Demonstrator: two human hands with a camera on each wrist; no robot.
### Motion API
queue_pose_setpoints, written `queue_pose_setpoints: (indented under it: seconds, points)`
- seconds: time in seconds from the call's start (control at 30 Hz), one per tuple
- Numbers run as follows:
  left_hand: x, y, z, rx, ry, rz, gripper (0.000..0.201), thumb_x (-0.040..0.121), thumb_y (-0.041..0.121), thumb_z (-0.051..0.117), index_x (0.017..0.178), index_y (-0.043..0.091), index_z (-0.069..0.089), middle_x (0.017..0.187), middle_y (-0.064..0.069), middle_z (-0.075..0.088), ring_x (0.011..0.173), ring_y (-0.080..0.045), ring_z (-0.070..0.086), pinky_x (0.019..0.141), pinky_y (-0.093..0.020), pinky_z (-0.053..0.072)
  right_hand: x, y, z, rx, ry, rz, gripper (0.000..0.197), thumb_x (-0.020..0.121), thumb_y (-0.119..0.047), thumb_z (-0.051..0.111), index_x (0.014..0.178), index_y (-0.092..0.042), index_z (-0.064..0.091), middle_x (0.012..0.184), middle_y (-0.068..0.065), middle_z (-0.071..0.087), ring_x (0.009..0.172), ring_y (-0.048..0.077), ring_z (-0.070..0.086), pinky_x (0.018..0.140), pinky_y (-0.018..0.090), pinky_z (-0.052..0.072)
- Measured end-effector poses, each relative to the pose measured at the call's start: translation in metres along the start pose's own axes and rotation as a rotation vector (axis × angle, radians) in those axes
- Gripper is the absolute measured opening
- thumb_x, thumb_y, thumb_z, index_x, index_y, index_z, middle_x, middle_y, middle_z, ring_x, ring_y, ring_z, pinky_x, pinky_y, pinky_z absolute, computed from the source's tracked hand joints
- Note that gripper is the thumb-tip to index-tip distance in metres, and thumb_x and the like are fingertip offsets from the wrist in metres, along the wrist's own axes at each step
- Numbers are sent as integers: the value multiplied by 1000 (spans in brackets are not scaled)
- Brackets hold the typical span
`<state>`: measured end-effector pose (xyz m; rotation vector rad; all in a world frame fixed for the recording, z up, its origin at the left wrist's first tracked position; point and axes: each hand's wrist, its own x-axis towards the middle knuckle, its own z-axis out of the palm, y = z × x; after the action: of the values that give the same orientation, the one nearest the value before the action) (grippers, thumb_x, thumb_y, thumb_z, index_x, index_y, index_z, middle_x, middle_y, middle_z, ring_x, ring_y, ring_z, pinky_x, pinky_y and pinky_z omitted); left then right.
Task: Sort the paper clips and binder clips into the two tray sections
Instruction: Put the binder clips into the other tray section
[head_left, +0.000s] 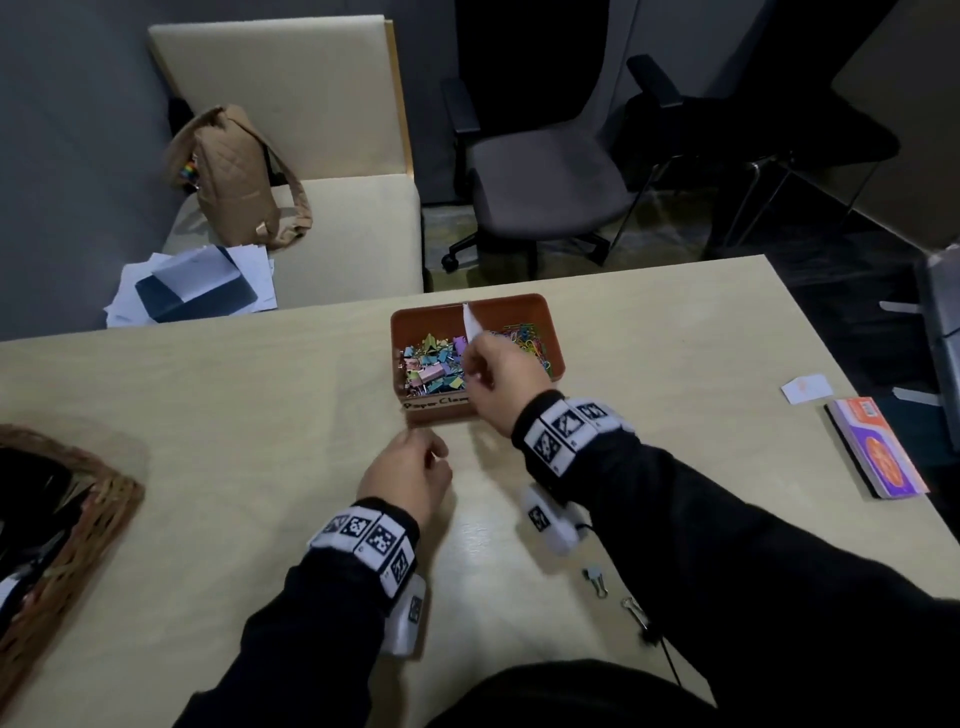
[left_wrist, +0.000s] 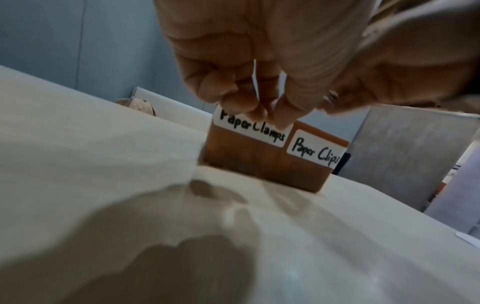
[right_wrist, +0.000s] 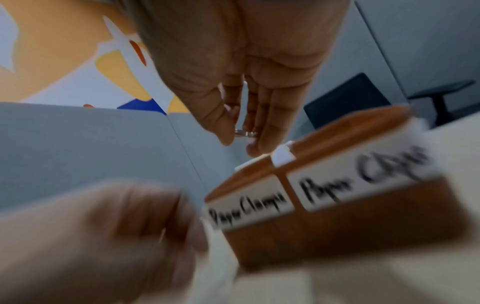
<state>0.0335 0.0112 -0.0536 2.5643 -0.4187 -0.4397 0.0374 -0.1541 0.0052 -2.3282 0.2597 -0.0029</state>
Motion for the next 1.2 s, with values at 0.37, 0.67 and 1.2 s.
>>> queue_pose_setpoints:
  seconds: [0.37,0.67,1.2]
  points:
    - [-25,17,43,62,-223,141,6,86,28,56,89,27,60,91,12,57,82,-11,57,74,-28,50,-64,93,-45,133,96,269,33,76,2,69,70,-29,57,70,-8,62,65,18,57,69,27,48]
    - [-44,66,92,201,-537,371,27,87,27,56,114,23,53,114,2,46,95,-23,58,82,-34,48,-195,177,-51,-97,-171,490,25,76,1,71,82,-23,64,83,-8,63,67,3,59,62,15,47]
    - [-34,118,135,430,-773,692,44,90,10,53,132,23,52,123,-10,38,98,-36,56,85,-39,47,-237,194,-28,-345,-276,167,49,69,1,71,110,-25,70,117,6,57,102,27,58,82,36,53]
